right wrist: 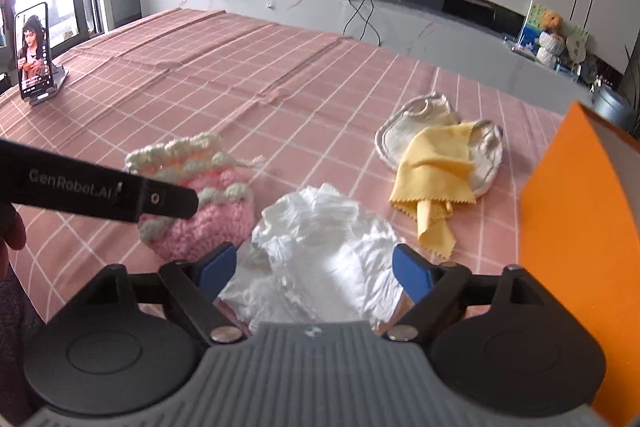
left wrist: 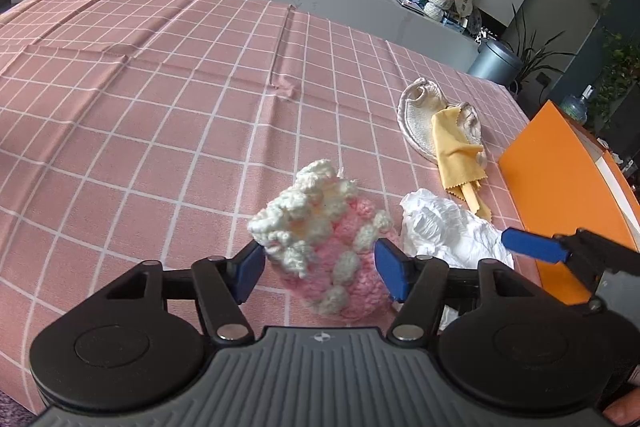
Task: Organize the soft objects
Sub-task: 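Grasp the pink crocheted pouch with the left tool while the right tool grasps the white tissue, then carry the pouch and tissue over the orange box with both tools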
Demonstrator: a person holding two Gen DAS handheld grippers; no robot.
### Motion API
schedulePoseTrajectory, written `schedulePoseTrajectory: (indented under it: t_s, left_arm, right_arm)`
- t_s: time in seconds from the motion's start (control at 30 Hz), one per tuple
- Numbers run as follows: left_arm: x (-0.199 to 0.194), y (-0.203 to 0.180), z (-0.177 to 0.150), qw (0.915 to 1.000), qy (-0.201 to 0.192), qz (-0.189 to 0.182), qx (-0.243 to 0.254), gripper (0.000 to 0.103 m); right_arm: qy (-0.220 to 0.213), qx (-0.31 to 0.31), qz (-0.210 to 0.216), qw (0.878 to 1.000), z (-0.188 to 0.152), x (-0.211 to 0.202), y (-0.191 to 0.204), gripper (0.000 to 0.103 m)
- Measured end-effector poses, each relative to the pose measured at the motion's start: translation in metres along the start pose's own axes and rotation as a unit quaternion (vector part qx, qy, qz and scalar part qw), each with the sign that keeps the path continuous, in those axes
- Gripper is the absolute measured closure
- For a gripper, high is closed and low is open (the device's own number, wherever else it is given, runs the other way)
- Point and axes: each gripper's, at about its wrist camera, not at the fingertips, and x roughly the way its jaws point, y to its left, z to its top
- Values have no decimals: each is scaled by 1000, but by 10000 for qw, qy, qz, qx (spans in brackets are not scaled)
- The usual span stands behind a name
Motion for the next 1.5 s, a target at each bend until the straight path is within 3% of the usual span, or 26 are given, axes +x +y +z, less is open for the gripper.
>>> schedulePoseTrajectory:
  t_s: [0.23, 0.43, 0.53, 0.6, 0.77, 0.9, 0.97, 1.5]
  left_arm:
    - [13, -6, -1, 9999, -32, 102, 24, 34]
    - [14, -7, -2, 9999, -38, 48, 119, 44]
    - [13, -8, -1, 9999, -66, 25, 149, 51]
    - [12, -8, -1, 9998, -95, 18, 171, 57]
    - [8, -9, -1, 9996, -177, 28, 216, 67]
    - [4, -9, -1, 9996, -221, -14, 182, 72]
    - [1, -10, 0, 9995, -270, -54, 163, 82]
    - [-44, -36, 5, 9956, -749, -296, 481, 82]
  right_arm:
    - [156, -9, 25, 9999, -6, 17, 6, 10]
    - [184, 146, -44, 9997, -8, 21, 6, 22]
    - [133, 152, -158, 9997, -7, 17, 6, 45]
    - [124, 92, -285, 9995, -6, 16, 7, 67]
    - [61, 35, -445, 9990, -7, 13, 9, 82]
    - [-13, -18, -508, 9987, -5, 6, 11, 84]
    - [-54, -17, -529, 9986, -4, 1, 11, 84]
    - [-569, 17, -746, 9956, 8, -53, 5, 84]
